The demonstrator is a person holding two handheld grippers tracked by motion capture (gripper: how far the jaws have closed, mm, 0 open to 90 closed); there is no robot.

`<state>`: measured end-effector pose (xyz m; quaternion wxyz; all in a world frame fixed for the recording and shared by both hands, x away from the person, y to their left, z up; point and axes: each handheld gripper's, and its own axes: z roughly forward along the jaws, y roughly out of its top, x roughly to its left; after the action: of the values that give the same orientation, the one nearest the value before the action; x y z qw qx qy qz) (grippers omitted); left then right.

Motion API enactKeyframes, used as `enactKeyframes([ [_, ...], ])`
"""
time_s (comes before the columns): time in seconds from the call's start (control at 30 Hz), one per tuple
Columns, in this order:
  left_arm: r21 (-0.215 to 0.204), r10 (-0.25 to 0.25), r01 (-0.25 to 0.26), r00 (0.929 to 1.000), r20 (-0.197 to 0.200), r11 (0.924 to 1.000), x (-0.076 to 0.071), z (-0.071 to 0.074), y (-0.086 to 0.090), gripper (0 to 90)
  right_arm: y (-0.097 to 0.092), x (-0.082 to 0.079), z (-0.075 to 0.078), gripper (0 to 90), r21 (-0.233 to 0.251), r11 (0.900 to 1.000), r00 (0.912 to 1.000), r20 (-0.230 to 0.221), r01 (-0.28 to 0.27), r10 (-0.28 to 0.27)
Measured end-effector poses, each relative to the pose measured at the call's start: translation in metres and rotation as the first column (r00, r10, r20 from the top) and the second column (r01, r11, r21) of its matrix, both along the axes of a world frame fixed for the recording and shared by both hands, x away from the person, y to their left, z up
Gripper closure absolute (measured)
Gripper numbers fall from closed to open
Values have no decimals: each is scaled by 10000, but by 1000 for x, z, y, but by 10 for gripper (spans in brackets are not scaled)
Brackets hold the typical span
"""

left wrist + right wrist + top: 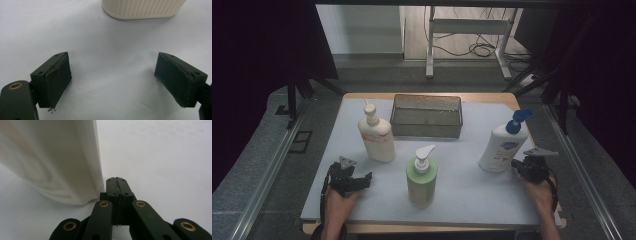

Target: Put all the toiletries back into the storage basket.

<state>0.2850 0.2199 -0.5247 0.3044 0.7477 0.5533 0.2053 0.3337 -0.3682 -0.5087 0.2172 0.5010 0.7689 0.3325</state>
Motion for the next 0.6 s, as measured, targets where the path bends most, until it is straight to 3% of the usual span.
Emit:
enactKeyframes([
  [0.6, 1, 2, -2, 10000, -3, 10000, 0, 0, 0, 129, -2, 14, -3, 897, 530, 9982, 9996, -44, -277, 280],
])
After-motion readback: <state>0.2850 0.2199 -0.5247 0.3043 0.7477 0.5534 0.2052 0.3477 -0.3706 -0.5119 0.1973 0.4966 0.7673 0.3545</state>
